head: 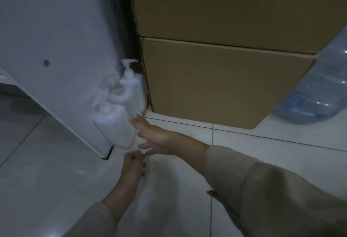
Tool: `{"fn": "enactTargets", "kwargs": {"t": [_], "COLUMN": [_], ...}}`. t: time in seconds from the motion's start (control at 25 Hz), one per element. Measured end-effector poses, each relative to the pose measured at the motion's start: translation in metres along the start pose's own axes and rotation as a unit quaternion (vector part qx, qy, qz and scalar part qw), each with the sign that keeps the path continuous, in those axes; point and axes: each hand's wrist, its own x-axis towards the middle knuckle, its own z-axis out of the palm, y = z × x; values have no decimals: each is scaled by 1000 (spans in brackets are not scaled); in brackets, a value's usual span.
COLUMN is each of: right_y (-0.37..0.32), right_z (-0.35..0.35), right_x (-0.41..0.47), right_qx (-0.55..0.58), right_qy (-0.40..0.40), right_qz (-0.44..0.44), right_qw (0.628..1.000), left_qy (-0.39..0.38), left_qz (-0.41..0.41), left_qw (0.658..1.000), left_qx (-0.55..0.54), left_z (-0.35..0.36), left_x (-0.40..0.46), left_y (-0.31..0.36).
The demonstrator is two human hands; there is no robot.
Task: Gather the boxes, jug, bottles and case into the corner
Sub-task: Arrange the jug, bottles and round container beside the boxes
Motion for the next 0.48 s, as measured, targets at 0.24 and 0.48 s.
{"fn": "enactTargets", "kwargs": {"t": [0.24,0.48], "right_y": [28,125], "right_z": [-133,-222], "right_x": [-171,-386], "right_qx": [-503,-313], "right_qy": [104,485], "right_qz": [15,138], "right_qw": [858,805], "left_qy": [-222,-421], "left_qz": [90,301], "left_qw": [955,819], "left_qx": [175,250], "left_z": [82,229], "left_x": [-33,-79], "left_y": [18,99]}}
